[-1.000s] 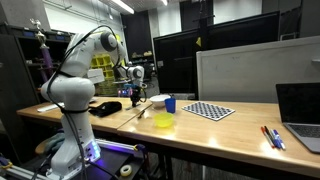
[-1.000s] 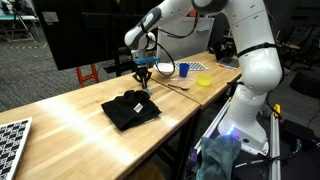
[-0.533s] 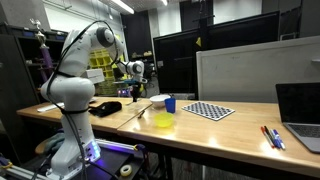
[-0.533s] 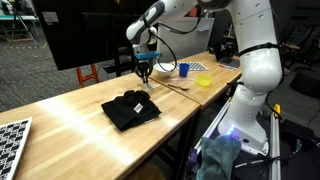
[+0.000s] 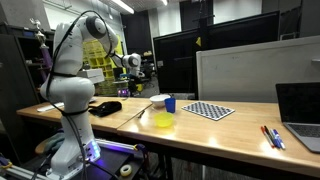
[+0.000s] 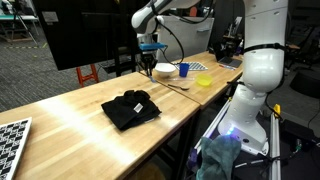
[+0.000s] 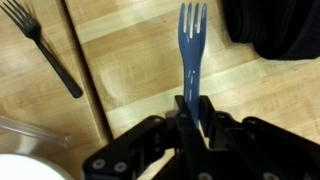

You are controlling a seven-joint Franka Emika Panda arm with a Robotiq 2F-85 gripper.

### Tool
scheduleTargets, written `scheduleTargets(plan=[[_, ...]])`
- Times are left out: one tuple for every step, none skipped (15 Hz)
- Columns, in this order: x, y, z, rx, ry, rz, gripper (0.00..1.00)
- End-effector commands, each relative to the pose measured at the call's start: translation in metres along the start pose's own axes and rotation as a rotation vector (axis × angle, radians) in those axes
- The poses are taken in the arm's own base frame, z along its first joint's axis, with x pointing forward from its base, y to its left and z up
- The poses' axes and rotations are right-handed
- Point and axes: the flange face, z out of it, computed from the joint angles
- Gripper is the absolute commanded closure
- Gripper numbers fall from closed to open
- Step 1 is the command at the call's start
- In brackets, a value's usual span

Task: Move the grey form to the right

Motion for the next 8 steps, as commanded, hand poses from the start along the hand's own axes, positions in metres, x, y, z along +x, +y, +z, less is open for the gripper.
scheduleTargets(plan=[[-0.038, 0.008, -0.015, -0.018, 0.018, 0.042, 0.96], [-0.044, 0.009, -0.017, -0.015, 0.019, 0.049, 0.96], [-0.051, 0.011, -0.018, -0.012, 0.019, 0.059, 0.96], [-0.059, 0.013, -0.018, -0.011, 0.020, 0.070, 0.96], [-0.064, 0.015, -0.017, -0.006, 0.017, 0.078, 0.96], [-0.071, 0.019, -0.016, -0.004, 0.013, 0.090, 0.96], [-0.076, 0.022, -0.014, -0.001, 0.006, 0.100, 0.96], [-0.083, 0.027, -0.013, 0.002, -0.002, 0.114, 0.96]])
